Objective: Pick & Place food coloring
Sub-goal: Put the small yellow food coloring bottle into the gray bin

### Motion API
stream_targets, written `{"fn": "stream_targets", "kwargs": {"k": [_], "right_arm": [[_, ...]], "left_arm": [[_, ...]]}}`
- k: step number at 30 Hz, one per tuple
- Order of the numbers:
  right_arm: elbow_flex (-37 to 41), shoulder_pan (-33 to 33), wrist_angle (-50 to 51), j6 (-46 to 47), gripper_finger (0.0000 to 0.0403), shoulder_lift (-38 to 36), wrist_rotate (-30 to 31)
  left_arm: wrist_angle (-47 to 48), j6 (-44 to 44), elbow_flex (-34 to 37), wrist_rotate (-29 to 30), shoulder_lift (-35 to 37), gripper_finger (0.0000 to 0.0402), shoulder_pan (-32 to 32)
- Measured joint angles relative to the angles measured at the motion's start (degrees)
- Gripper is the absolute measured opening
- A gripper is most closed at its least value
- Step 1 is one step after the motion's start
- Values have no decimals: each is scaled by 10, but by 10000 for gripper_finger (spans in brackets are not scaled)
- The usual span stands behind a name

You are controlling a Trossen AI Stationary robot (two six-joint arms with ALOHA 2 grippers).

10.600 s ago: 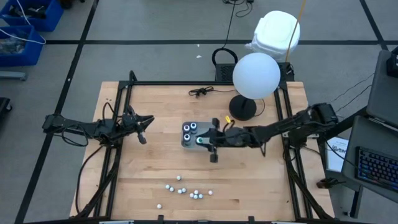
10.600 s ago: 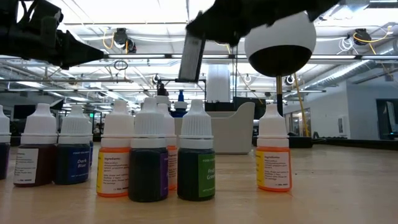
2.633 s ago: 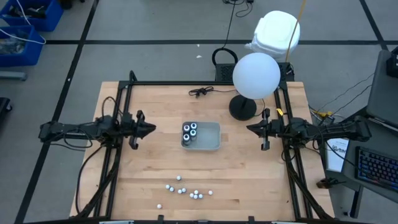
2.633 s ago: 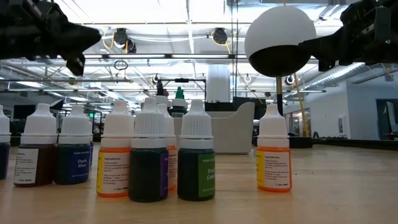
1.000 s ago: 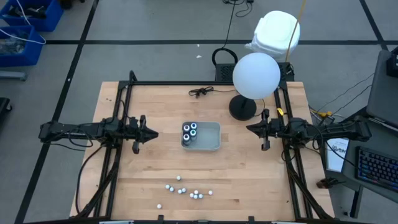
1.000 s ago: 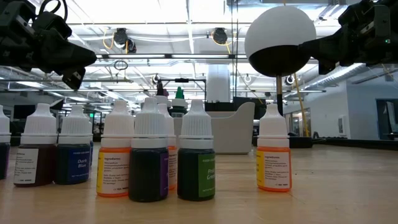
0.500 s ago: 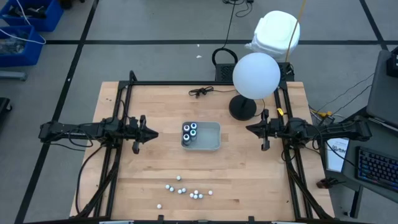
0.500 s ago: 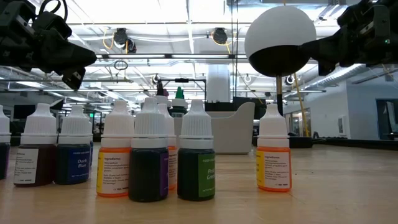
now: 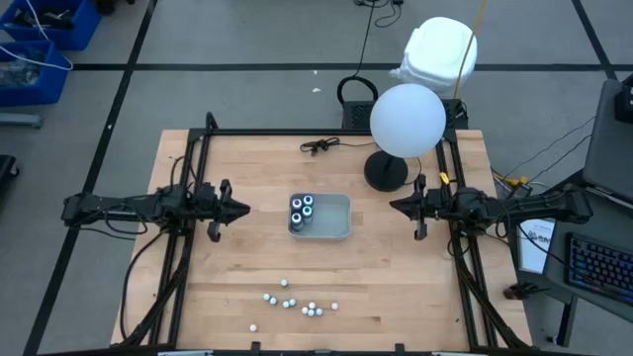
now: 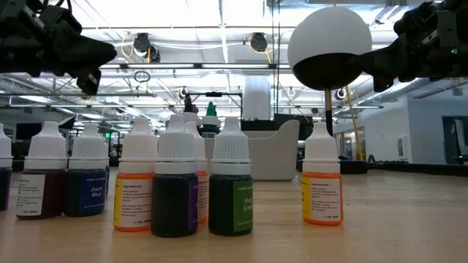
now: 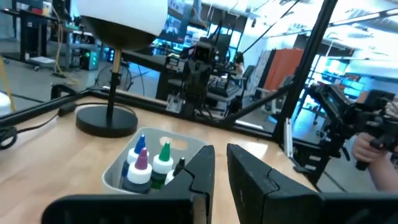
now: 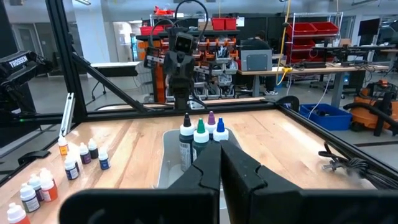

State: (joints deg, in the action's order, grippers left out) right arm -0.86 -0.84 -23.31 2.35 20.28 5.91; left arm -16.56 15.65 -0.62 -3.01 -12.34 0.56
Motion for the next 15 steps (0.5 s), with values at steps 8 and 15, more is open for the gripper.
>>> {"fn": "stream_targets", "kwargs": {"k": [8,15], "right_arm": [[0,0,0,0,0,3,0],[0,0,0,11,0,7,0]], "left_arm": [[-32,6,-13,-34,-2,49,-6],[129,-37,-141,63,-147,49,-123]]}}
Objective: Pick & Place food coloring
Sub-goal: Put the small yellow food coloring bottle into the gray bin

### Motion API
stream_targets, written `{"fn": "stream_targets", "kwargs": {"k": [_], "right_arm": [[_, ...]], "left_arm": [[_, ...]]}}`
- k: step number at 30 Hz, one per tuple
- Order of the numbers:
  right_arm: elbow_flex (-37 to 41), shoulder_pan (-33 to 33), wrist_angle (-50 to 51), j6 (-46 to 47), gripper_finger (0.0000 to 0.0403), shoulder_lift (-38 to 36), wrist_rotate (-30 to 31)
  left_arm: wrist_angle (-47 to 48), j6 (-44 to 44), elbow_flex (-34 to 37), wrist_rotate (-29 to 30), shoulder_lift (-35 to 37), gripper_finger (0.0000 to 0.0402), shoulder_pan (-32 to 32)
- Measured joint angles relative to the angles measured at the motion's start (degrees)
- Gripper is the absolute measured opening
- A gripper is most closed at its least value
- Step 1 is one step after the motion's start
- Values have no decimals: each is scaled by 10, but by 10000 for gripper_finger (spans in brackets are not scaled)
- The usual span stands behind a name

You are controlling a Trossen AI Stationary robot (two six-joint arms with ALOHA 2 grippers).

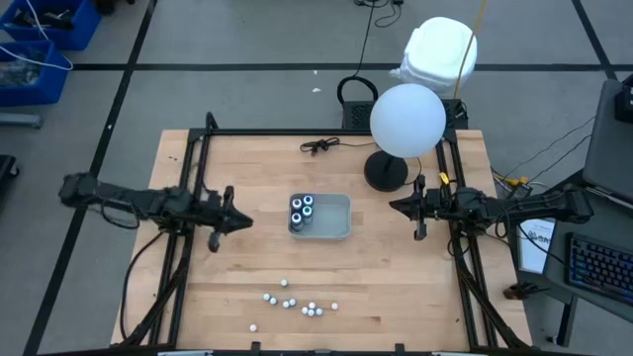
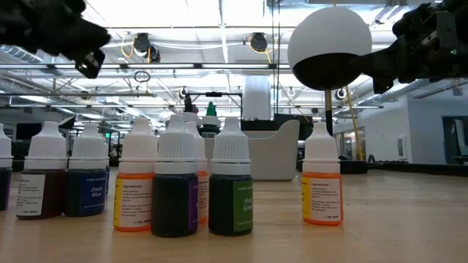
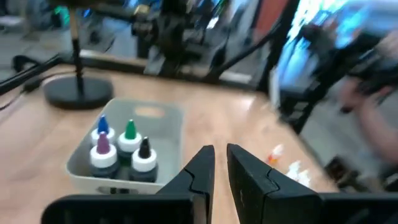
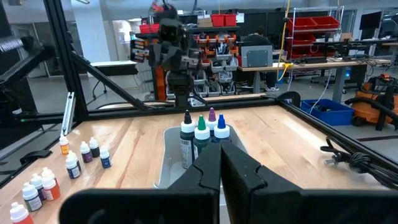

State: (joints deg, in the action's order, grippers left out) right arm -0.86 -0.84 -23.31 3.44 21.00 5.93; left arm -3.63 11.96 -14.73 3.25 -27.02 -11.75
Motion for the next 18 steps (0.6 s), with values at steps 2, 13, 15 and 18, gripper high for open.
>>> {"fn": "stream_targets", "kwargs": {"k": [2,13,15,18], "right_arm": [[0,0,0,0,0,3,0],[0,0,0,-11,0,3,0],[0,0,0,-11,0,3,0],[0,0,0,-11,0,3,0]], "left_arm": [[44,1,-57,46,-65,49,-36],[385,160,-372,123,-401,49,-203],[419,198,-413,119,-450,49,-225],[448,224,-470,98,-516,49,-253]]}}
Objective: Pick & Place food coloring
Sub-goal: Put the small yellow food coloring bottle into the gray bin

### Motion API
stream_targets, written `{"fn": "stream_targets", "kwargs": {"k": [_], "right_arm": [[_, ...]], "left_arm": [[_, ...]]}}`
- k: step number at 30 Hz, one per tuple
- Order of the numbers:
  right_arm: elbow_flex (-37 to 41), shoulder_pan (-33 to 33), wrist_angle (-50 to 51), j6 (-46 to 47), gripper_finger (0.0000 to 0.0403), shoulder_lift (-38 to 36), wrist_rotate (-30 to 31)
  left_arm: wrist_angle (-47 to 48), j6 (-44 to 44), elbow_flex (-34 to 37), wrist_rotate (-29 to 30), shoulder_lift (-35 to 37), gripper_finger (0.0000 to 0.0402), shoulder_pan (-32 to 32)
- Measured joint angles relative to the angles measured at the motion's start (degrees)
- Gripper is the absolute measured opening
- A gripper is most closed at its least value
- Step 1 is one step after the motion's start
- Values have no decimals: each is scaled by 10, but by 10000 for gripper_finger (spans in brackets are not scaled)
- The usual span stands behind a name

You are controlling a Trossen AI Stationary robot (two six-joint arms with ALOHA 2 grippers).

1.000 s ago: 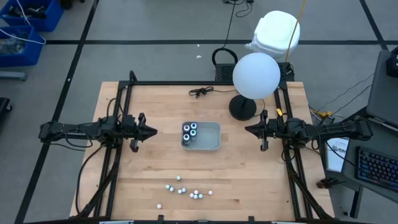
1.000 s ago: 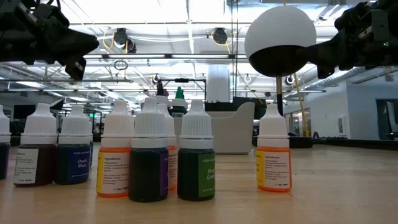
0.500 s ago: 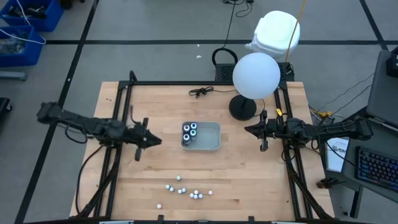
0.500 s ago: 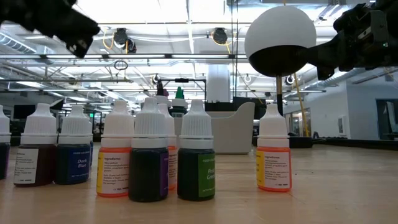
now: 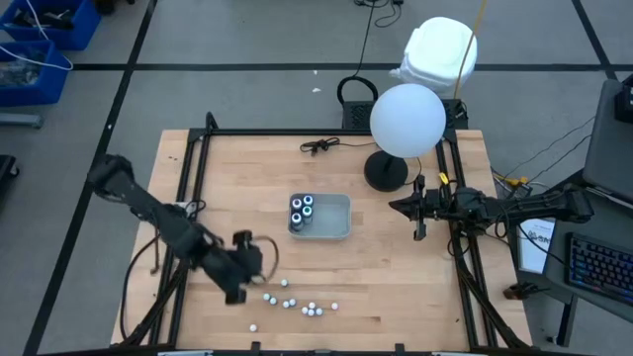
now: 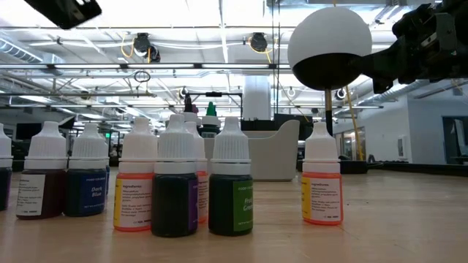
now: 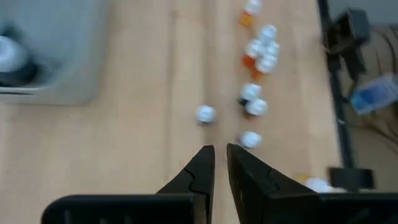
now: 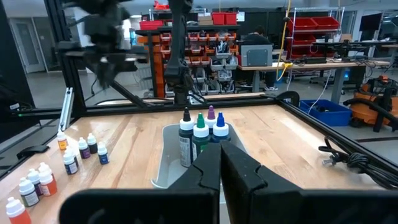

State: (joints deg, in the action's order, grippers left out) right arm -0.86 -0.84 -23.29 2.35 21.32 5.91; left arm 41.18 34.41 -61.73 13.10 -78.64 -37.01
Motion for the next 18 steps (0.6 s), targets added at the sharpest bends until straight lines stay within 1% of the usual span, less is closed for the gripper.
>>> {"fn": "stream_targets", "kwargs": {"k": [7,11,14,18], "right_arm": [[0,0,0,8,0,0,0],[0,0,0,13,0,0,0],[0,0,0,13,0,0,0],[0,0,0,19,0,1,0]], "left_arm": [[11,7,-110,-11,-140,49,-66],[26,34,-146,-14,-201,53,-95],[28,78,-155,-41,-234,73,-103],[23,123,-158,-67,-262,118,-107]]}}
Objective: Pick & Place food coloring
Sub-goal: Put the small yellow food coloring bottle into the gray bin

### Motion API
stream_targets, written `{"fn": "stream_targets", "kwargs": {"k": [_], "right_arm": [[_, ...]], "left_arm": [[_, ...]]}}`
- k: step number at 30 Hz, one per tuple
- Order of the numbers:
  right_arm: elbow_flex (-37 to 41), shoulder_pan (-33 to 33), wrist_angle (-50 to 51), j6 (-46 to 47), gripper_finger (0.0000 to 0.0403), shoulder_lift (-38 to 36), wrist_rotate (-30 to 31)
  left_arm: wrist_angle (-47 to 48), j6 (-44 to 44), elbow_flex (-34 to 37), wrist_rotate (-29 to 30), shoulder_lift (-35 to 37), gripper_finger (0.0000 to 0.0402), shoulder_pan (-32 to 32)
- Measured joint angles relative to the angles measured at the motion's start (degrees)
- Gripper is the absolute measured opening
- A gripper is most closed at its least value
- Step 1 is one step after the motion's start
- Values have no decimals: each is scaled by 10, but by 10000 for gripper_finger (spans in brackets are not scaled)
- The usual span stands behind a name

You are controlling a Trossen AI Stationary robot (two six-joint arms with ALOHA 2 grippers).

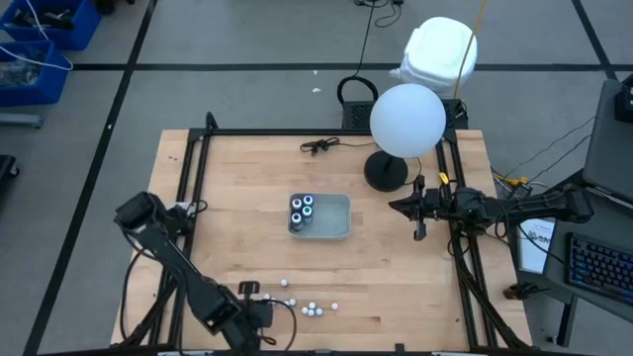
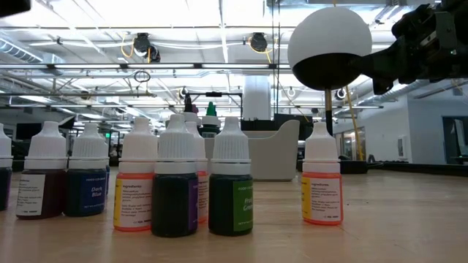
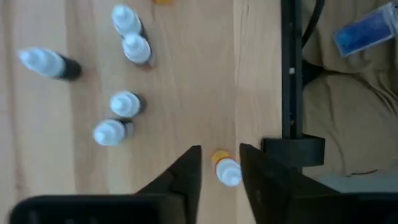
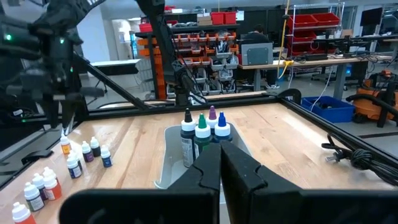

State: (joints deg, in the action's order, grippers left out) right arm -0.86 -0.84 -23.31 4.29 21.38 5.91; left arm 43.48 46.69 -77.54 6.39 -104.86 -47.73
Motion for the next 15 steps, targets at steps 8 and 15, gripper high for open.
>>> {"fn": "stream_targets", "kwargs": {"k": [8,15], "right_arm": [[0,0,0,5,0,13,0],[0,0,0,-1,0,14,1]], "left_arm": [[4,28,0,-39,-20,203,-1],[-1,34,0,-35,-20,225,-7]]}}
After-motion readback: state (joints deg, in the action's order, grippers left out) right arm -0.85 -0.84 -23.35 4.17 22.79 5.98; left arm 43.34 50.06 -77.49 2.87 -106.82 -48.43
